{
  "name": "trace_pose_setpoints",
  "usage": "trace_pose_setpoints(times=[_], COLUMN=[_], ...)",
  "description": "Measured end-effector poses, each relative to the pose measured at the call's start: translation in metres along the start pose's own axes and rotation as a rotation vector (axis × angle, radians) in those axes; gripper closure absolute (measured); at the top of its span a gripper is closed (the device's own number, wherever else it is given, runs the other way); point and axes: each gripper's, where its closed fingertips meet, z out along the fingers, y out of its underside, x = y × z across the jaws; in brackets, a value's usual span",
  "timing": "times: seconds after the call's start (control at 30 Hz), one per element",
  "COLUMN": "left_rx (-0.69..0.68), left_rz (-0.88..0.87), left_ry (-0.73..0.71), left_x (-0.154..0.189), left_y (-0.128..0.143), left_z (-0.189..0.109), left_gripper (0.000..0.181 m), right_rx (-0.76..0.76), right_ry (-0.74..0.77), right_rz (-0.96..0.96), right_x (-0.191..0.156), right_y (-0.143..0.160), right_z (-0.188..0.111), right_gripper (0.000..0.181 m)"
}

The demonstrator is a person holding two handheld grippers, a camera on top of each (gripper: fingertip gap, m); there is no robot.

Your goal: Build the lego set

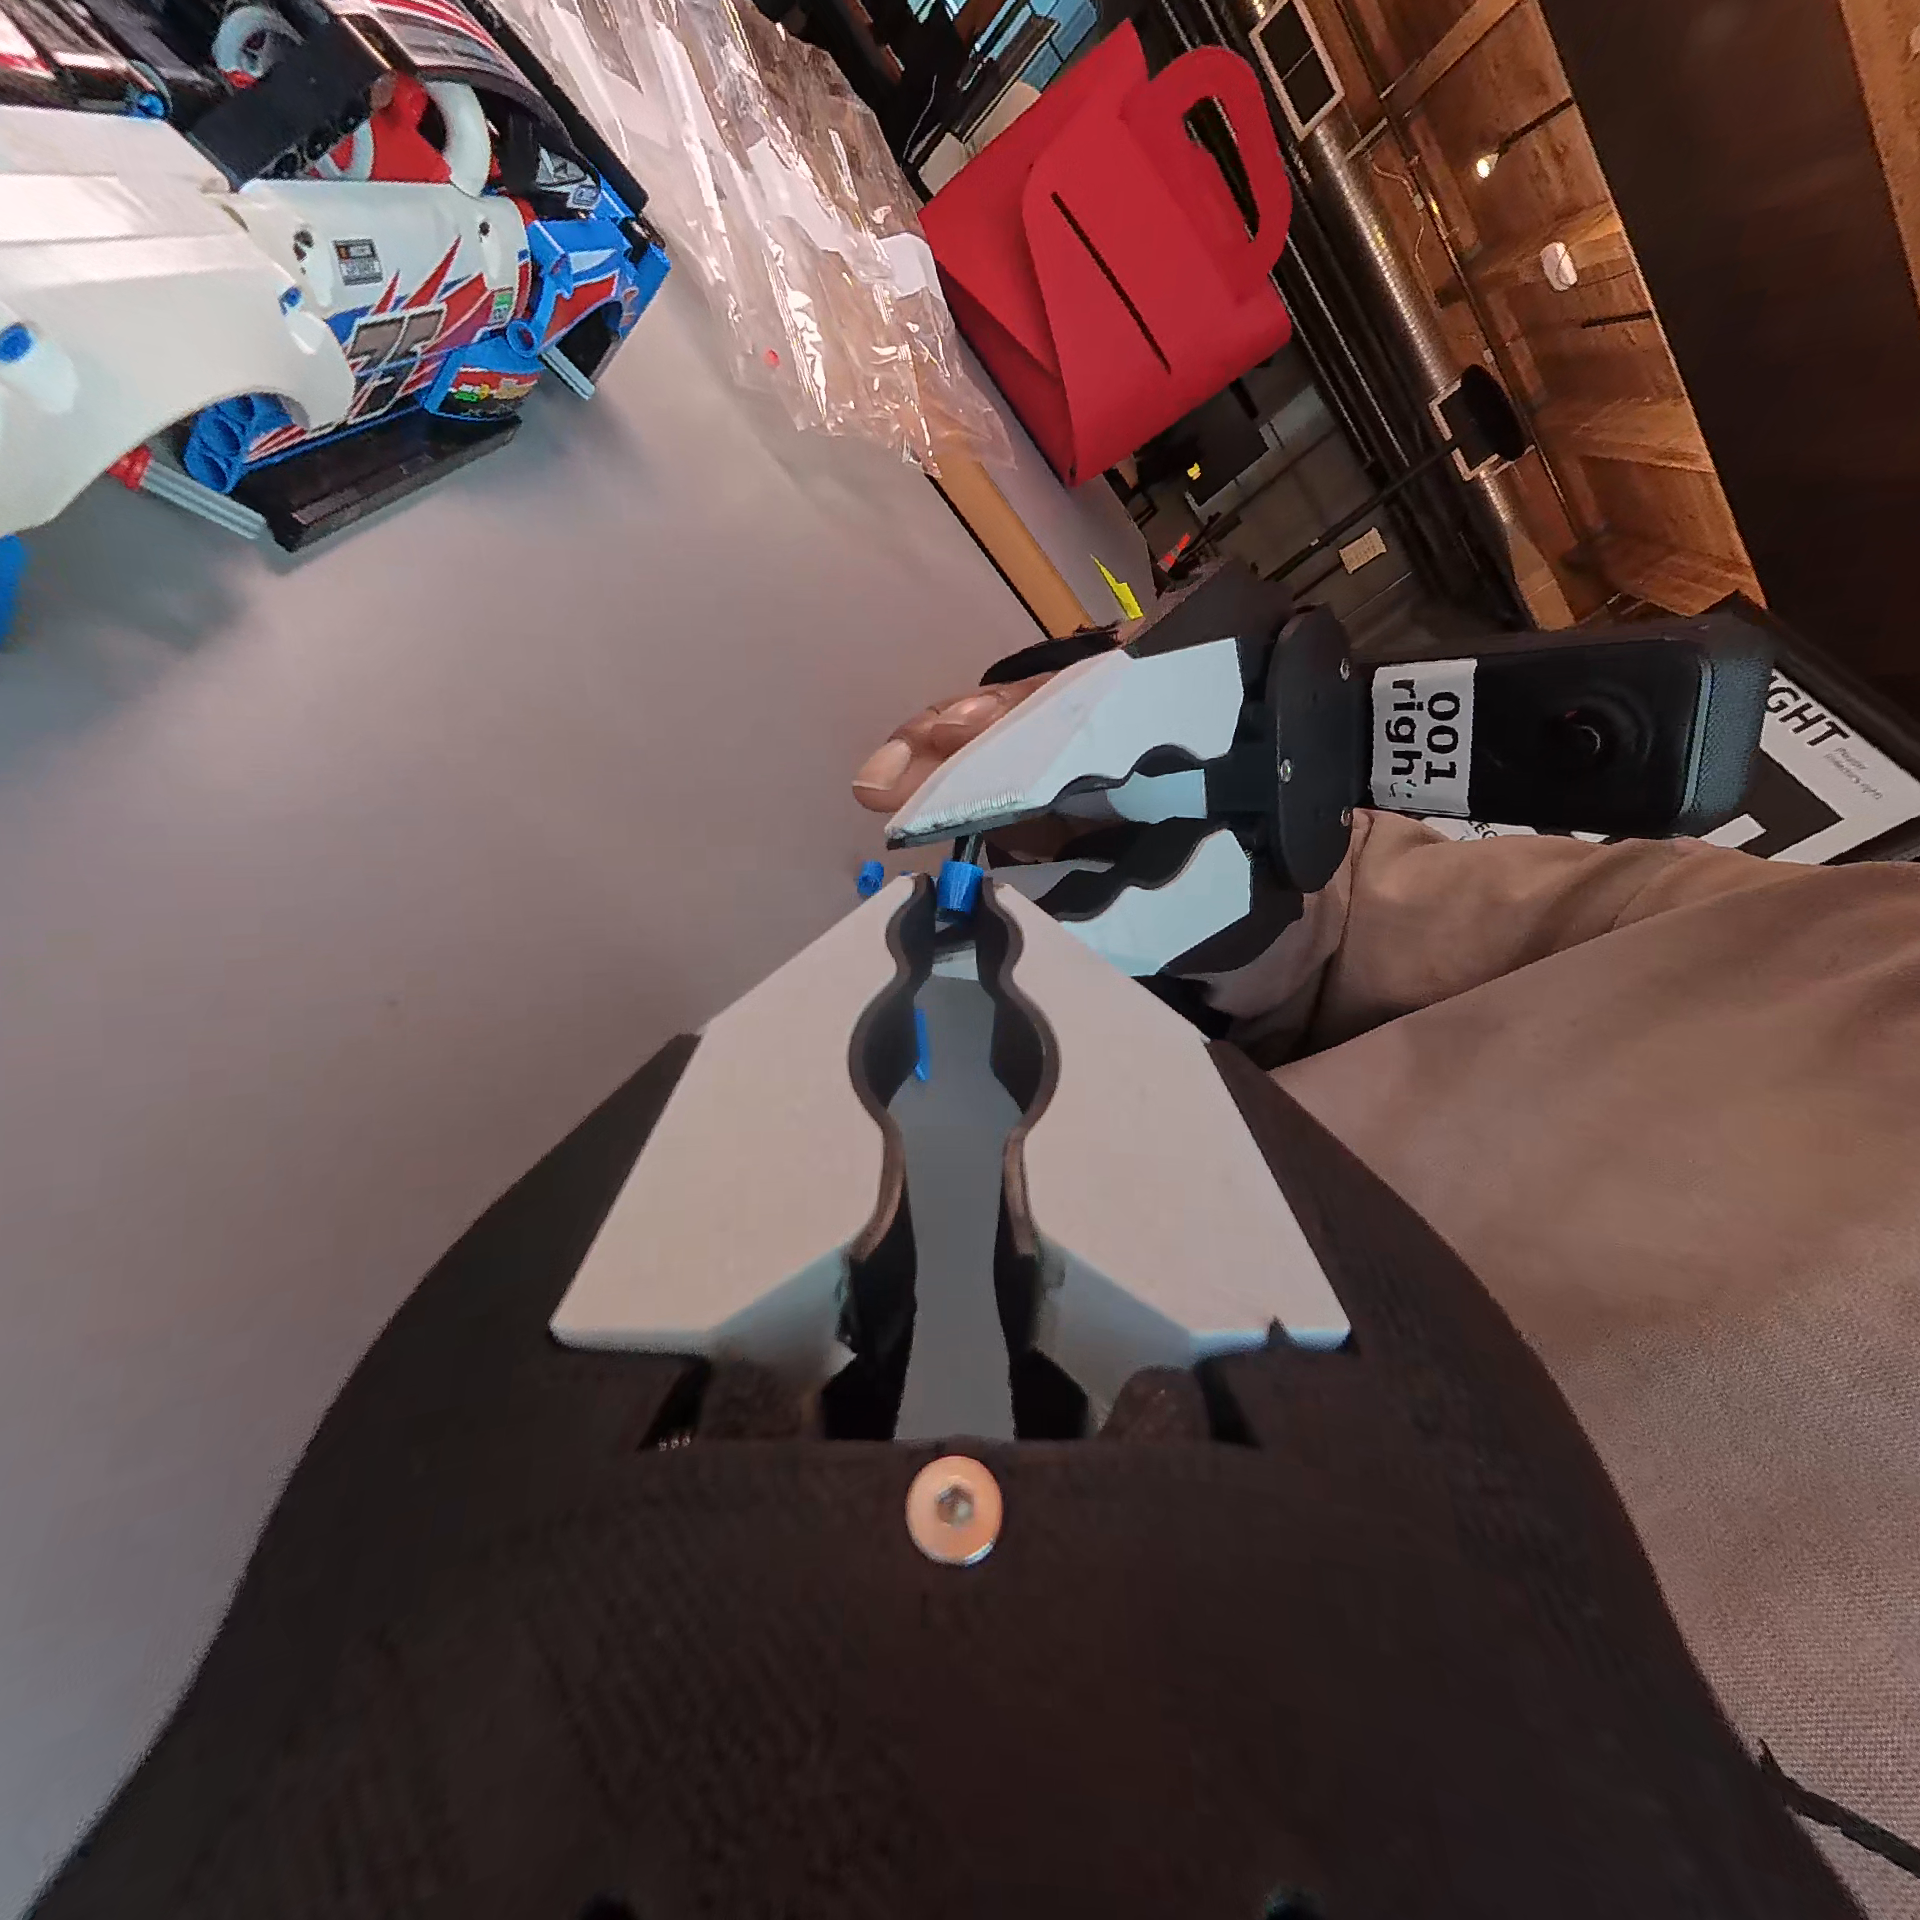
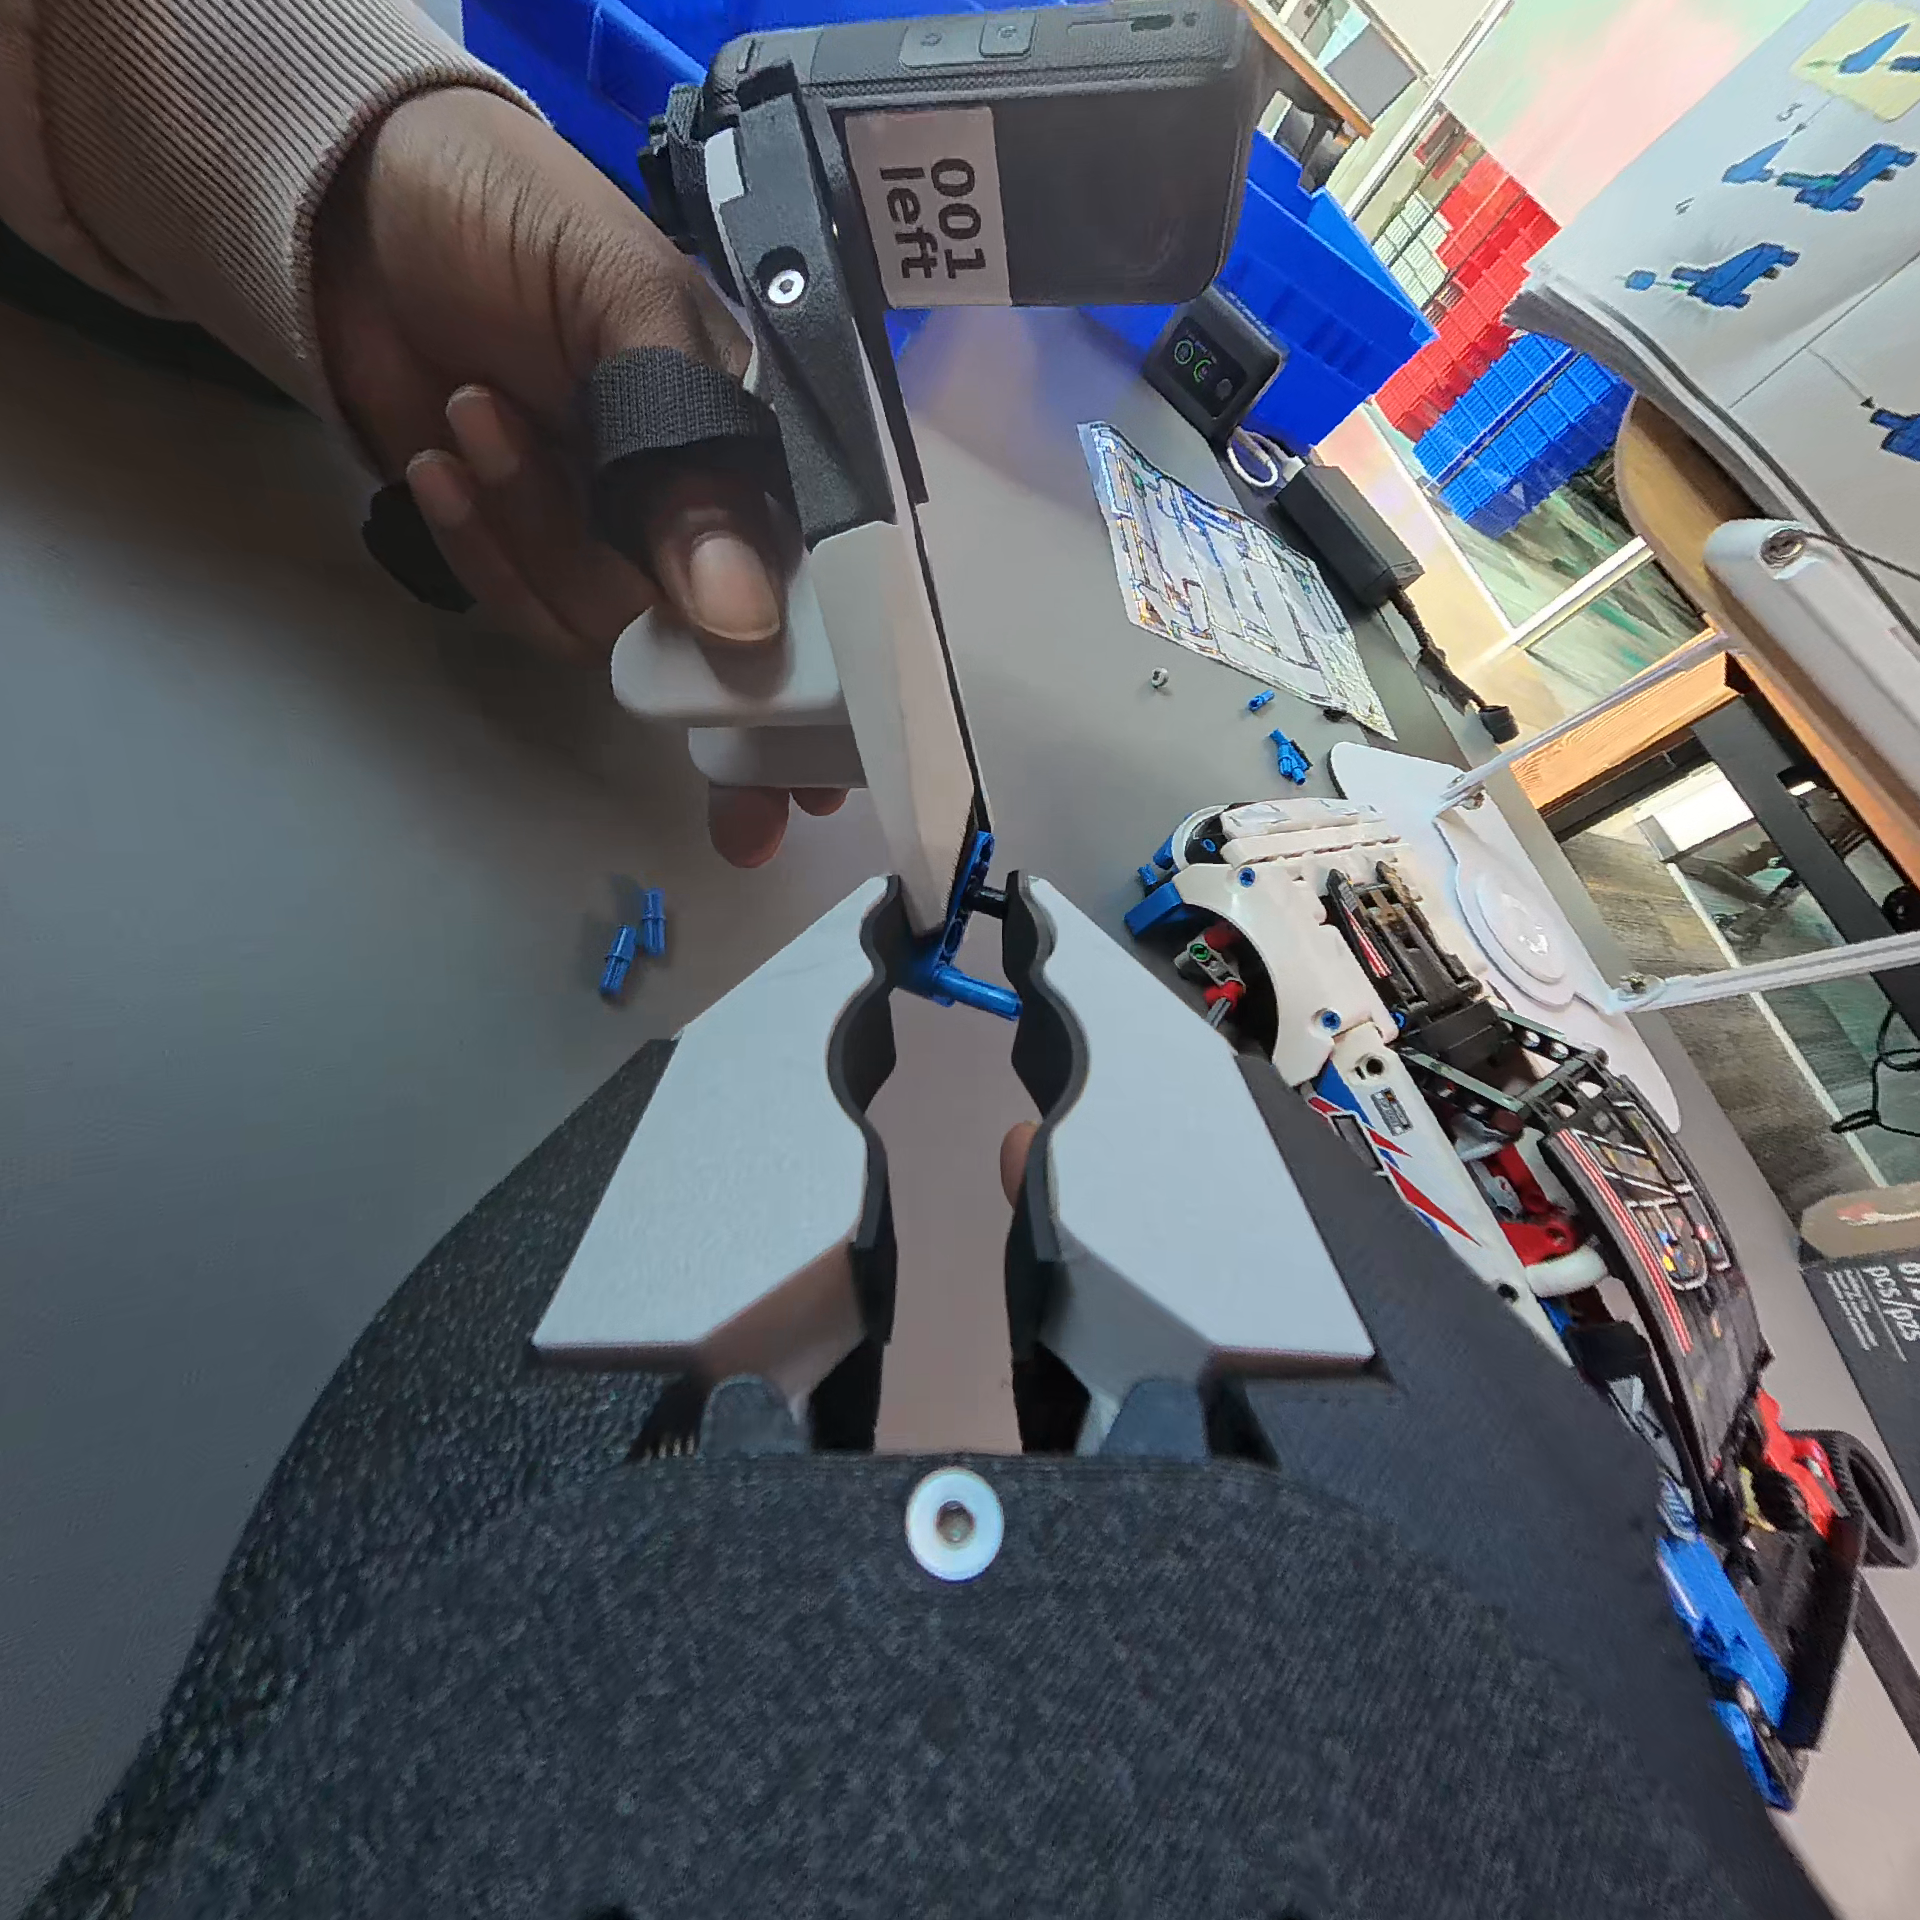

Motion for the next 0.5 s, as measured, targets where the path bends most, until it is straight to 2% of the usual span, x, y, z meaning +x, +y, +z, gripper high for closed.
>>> trace_pose_setpoints(times=[0.2, 0.33, 0.4, 0.5], left_rx=[-0.011, 0.009, 0.055, 0.045], left_rz=[0.001, 0.035, 0.091, 0.226], left_ry=[-0.014, 0.011, 0.0, -0.111], left_x=[-0.003, 0.001, 0.004, -0.008], left_y=[0.002, -0.005, -0.013, -0.017], left_z=[0.0, 0.0, -0.003, -0.014], left_gripper=[0.176, 0.176, 0.176, 0.176], right_rx=[-0.01, 0.045, 0.094, 0.136], right_ry=[-0.002, 0.032, 0.043, -0.017], right_rz=[-0.03, 0.015, 0.032, 0.118], right_x=[-0.001, 0.008, 0.013, 0.013], right_y=[0.003, -0.004, -0.009, -0.009], right_z=[0.003, 0.0, -0.005, -0.011], right_gripper=[0.165, 0.159, 0.154, 0.15])
